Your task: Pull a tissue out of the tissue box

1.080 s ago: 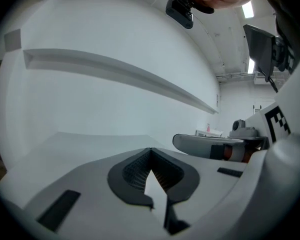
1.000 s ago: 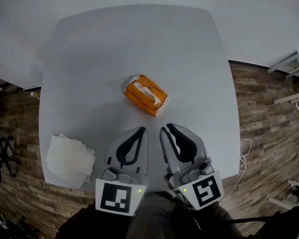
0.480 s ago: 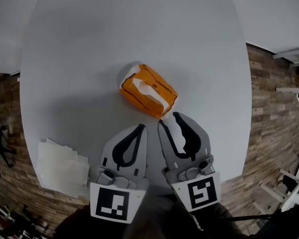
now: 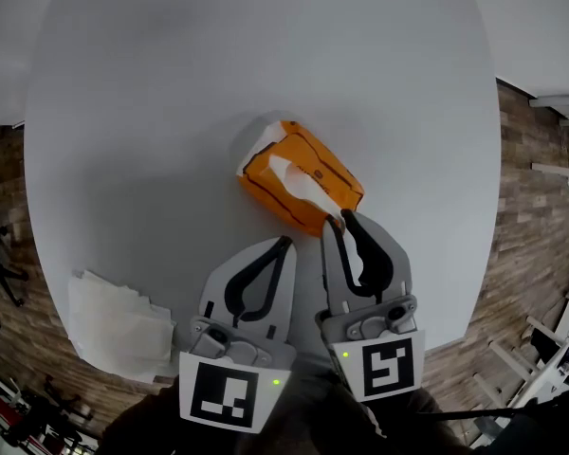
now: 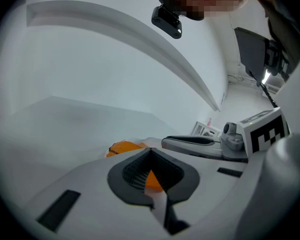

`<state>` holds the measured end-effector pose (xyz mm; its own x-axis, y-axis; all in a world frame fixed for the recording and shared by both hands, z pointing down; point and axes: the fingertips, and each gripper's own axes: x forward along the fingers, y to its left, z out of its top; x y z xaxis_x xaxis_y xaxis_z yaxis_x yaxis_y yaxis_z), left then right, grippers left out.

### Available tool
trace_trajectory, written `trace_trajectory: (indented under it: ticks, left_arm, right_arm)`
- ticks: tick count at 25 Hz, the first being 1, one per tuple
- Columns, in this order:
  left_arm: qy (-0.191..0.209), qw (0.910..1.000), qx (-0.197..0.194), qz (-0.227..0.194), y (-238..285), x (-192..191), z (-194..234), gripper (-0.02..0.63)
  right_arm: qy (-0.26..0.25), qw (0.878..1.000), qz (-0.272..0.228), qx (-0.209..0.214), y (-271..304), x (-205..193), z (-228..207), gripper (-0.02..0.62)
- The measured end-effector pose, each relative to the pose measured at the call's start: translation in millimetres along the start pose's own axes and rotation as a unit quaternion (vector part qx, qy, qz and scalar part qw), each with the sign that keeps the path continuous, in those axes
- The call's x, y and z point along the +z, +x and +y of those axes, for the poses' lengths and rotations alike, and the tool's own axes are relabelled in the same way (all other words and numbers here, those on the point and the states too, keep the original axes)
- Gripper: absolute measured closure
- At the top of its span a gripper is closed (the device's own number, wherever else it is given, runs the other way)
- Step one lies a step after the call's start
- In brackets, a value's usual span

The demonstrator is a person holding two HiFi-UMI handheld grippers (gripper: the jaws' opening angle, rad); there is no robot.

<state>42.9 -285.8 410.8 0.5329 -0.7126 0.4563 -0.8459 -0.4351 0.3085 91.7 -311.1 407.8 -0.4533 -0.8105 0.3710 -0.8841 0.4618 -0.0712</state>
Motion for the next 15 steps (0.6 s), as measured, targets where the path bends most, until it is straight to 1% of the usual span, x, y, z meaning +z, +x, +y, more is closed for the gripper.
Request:
trace_trajectory:
  ticks: [1, 2, 8, 15]
  left_arm:
    - [0.002, 1.0, -0.003, 0.001, 2, 0, 0, 0.606]
    - [0.003, 1.0, -0.006, 0.0, 4, -1, -1, 0.606]
    - [0.006, 0.9995, -0.032, 0.005, 16, -5, -8, 0.606]
    - [-0.003, 0.9996, -0.028, 0.007, 22, -8, -4, 0.606]
  right_arm:
    - [0.001, 1.0, 0.001, -0.002, 1, -1, -1, 0.564]
    - [0.002, 1.0, 0.002, -0.003, 2, -1, -1, 0.589]
    - [0.008, 1.0, 0.001, -0.003, 1, -3, -2, 0.592]
    - [0.02, 1.0, -0.003, 0.006, -1, -4, -4, 0.594]
